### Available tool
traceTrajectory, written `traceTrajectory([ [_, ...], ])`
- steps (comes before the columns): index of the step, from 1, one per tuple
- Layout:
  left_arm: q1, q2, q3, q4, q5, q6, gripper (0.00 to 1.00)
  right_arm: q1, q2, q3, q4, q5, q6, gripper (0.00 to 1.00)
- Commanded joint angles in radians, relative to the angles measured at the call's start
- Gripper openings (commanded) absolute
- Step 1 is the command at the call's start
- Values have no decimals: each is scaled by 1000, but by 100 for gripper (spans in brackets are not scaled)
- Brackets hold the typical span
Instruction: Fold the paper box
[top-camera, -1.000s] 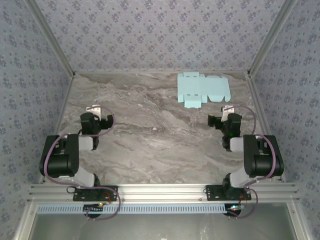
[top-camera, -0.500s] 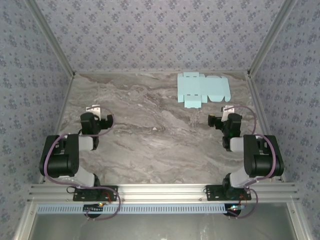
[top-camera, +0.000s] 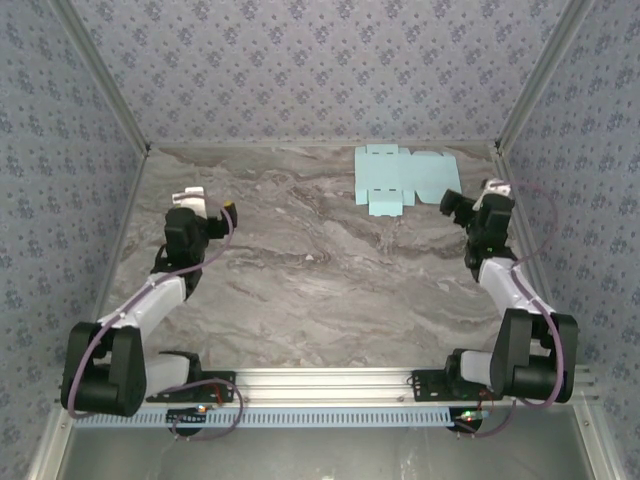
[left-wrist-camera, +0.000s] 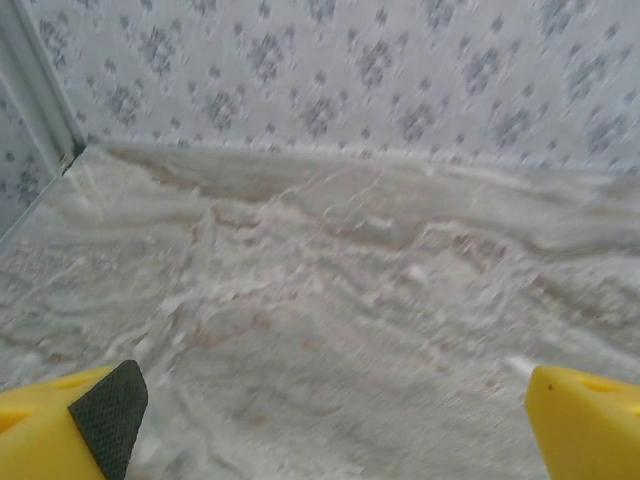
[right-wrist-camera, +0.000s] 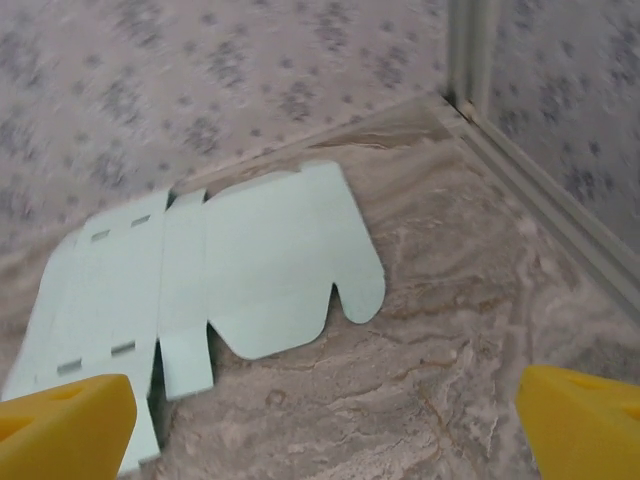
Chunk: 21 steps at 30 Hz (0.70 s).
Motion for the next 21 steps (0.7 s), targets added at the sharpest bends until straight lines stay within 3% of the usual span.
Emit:
traceTrajectory([
  [1,0,-17,54,-129,-29,-143,99,-76,92,114,-257,-109,289,100],
  [3,7,-43,108,-347,-230,-426,99,-98,197,165,-228,-315,300,100],
  [4,19,-56,120,-408,-252,-517,99,-94,249,202,-238,-384,291,100],
  [5,37,-69,108,-393,-197,-537,99,-81,312,255,-259,-455,268,100],
  [8,56,-68,91,-328,-21,-513,99,-23,479,392,-323,-594,190,94],
  [11,42,-22,139,-414,36,-493,99,32,600,514,-348,-689,164,86],
  [21,-11,-63,74,-469,-21,-443,99,108,798,742,-499,-695,56,80],
])
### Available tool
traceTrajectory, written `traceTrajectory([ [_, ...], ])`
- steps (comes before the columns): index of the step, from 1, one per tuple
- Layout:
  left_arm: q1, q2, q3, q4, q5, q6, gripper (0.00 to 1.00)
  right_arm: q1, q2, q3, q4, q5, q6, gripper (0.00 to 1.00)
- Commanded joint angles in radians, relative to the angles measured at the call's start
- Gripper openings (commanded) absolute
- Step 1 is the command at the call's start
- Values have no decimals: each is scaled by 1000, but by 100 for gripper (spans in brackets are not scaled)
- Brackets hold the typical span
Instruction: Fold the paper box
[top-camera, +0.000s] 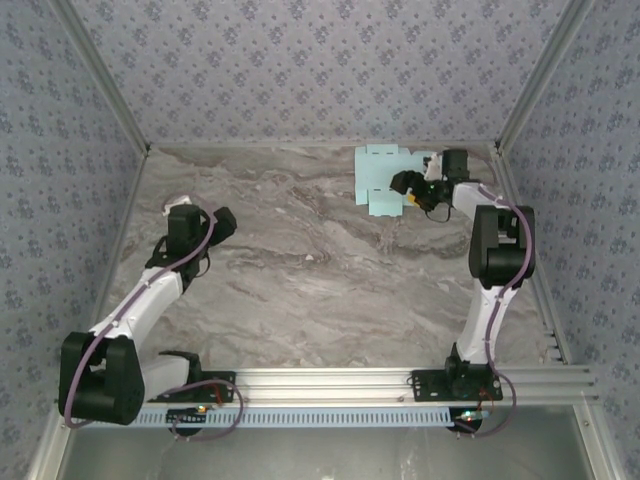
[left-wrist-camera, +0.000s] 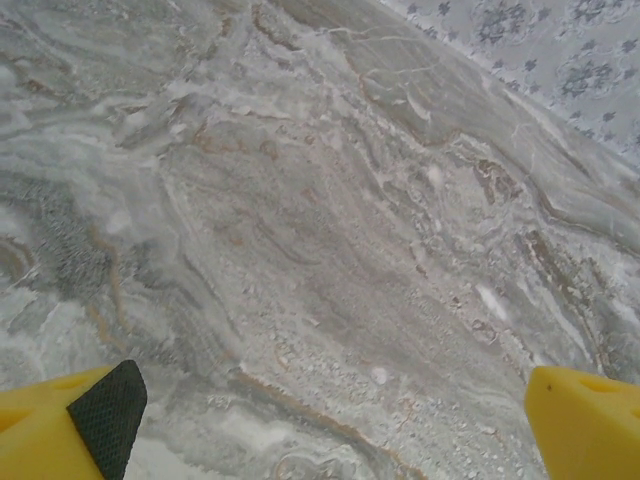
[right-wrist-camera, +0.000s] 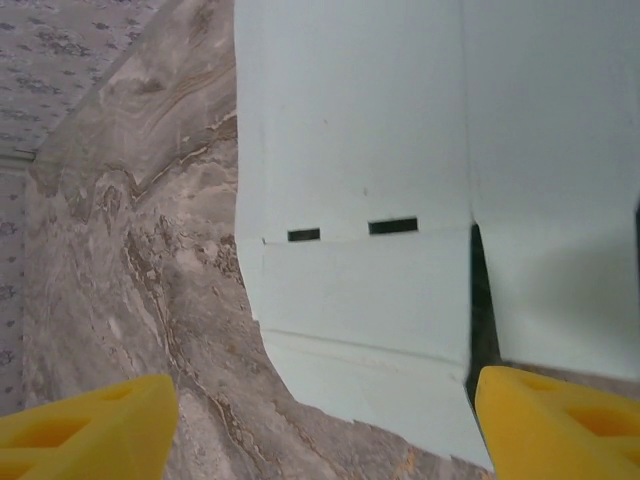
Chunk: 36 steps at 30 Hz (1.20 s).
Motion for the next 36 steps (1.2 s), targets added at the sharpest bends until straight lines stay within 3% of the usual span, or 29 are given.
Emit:
traceTrajectory([
  [1,-3,-38,-9,-47,-12,18,99,-11,45,51,-94,-21,-54,80],
  [10,-3,-65,-15,-91,-28,29,99,-10,114,75,-114,-94,-76,74],
  [18,-7,-51,-6,-102,-14,6,99,1,152,108,-117,-175,-91,48],
  [20,-8,-50,-7,-100,-6,3,99,3,160,110,-107,-206,-92,36],
  [29,-10,-22,1,-68,48,-13,99,61,133,42,-64,-274,-95,16],
  [33,-12,23,16,-63,81,-25,99,104,102,-4,-45,-264,-87,15],
  [36,-13,54,27,-60,107,-16,99,106,62,-44,-25,-192,-74,32],
])
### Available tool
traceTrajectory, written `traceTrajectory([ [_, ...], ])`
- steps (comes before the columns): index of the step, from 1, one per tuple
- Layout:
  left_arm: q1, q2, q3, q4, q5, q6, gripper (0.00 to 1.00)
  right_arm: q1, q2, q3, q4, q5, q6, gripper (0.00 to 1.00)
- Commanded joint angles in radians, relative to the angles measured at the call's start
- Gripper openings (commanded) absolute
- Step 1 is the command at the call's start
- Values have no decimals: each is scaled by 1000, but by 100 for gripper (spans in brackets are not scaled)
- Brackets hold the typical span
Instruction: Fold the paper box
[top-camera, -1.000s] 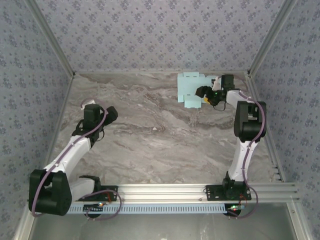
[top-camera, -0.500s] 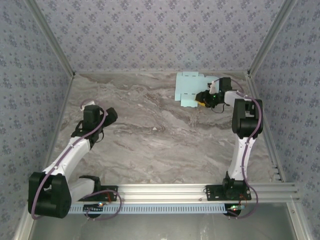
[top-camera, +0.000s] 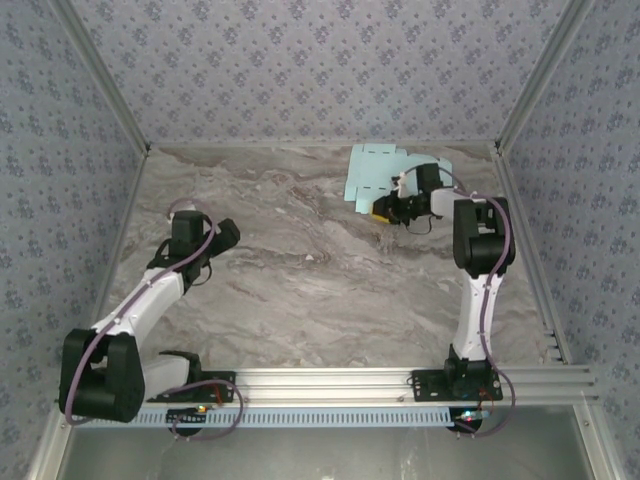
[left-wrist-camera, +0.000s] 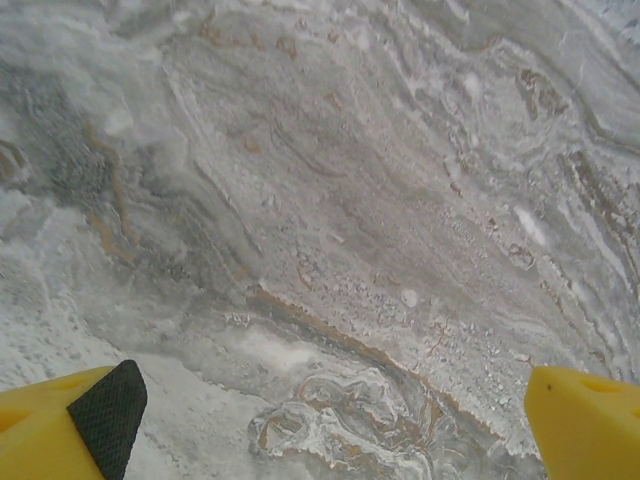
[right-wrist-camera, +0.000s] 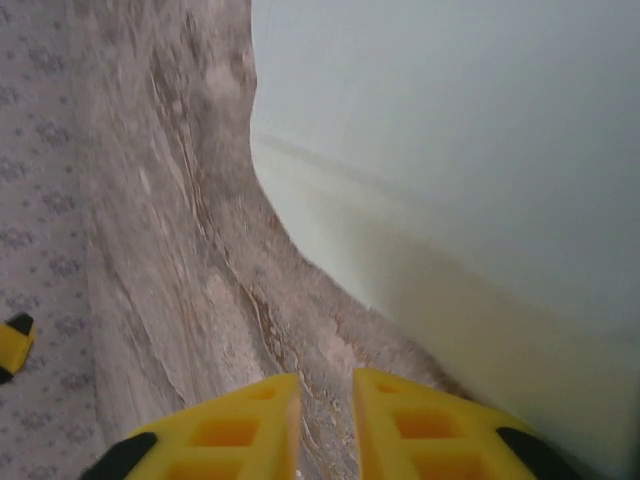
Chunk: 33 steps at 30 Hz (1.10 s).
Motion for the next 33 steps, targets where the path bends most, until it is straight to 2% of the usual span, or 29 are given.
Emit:
traceTrajectory([
  [1,-11,27,45,23,44,-2,99,-12,-92,-57,47,55,32,37],
  [4,-11,35,47,16,47,-1,99,-43,-153,-125,130,98,89,45],
  [6,-13,36,42,23,49,10,99,-58,-172,-141,151,145,103,47],
  [14,-15,52,50,24,46,21,99,-85,-101,-95,193,208,163,46],
  [21,-15,49,42,13,33,24,99,-75,-17,-11,211,154,201,45],
  [25,-15,47,39,8,28,11,99,-62,11,15,229,133,211,38],
  [29,-18,44,40,4,26,16,99,-59,31,36,235,96,198,19],
  [33,-17,27,36,3,35,10,99,-55,3,-1,252,50,193,11],
])
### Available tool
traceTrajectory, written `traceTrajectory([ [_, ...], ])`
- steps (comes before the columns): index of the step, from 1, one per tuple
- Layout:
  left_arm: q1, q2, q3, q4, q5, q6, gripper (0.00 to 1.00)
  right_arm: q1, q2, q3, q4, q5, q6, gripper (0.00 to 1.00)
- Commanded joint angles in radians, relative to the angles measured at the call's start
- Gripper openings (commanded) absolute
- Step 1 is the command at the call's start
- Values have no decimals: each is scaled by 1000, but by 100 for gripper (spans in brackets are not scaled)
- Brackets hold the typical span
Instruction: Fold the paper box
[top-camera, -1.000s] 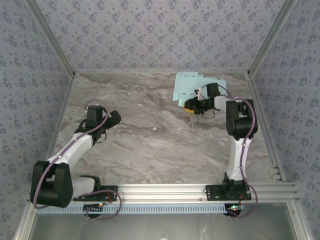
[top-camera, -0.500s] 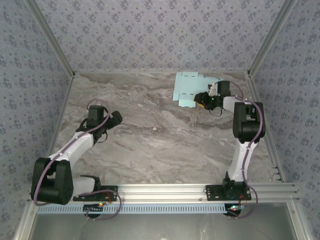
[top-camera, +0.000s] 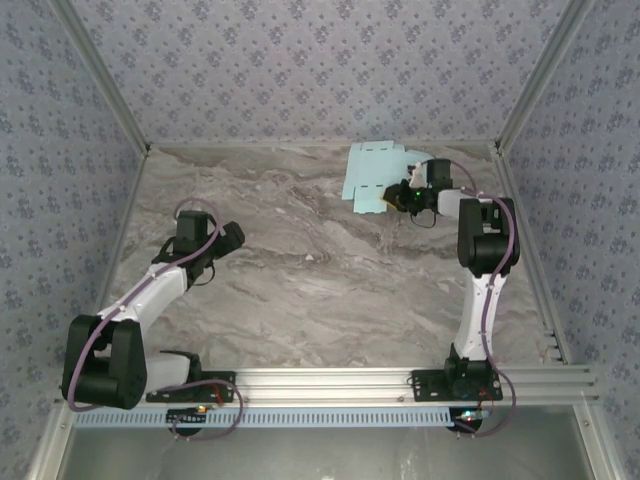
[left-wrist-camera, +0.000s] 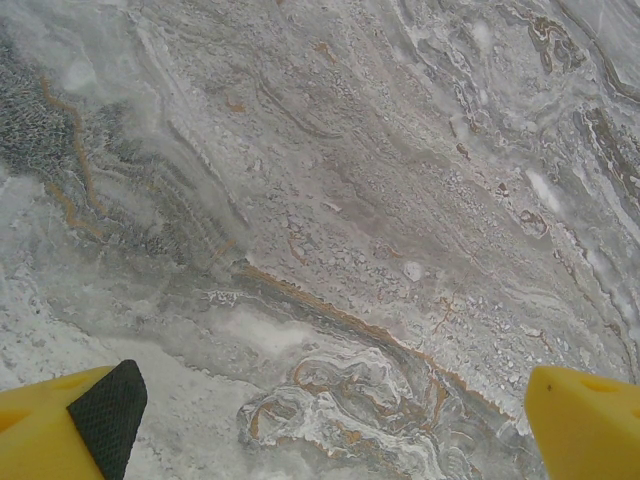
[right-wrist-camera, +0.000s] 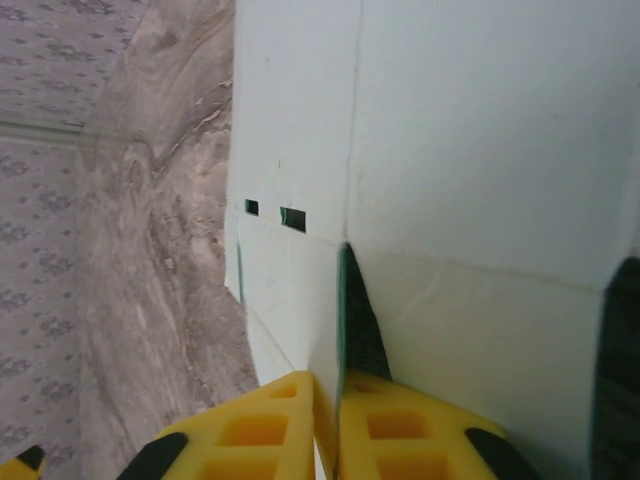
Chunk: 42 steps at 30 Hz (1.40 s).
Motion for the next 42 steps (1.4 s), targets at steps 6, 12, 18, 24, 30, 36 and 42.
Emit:
traceTrajectory([
  [6,-10,-40,25,51,85,-26,99,48,-112,-145,50,-126,-2,8],
  [12,-21,67,21,355,434,-160,99,141,-204,-243,67,-211,-14,12],
  [18,-95,168,81,361,493,-111,99,279,-182,-160,-58,-306,-69,14],
  [24,-99,175,46,250,374,-95,99,368,-174,-143,-124,-317,-108,17],
  [30,-97,224,-35,387,464,-160,99,386,-192,-144,-105,-369,-74,16],
  [36,-93,302,-29,475,518,-249,99,394,-228,-141,-71,-394,-27,16],
  [42,-59,349,26,557,540,-350,94,407,-265,-125,-74,-409,-6,15],
])
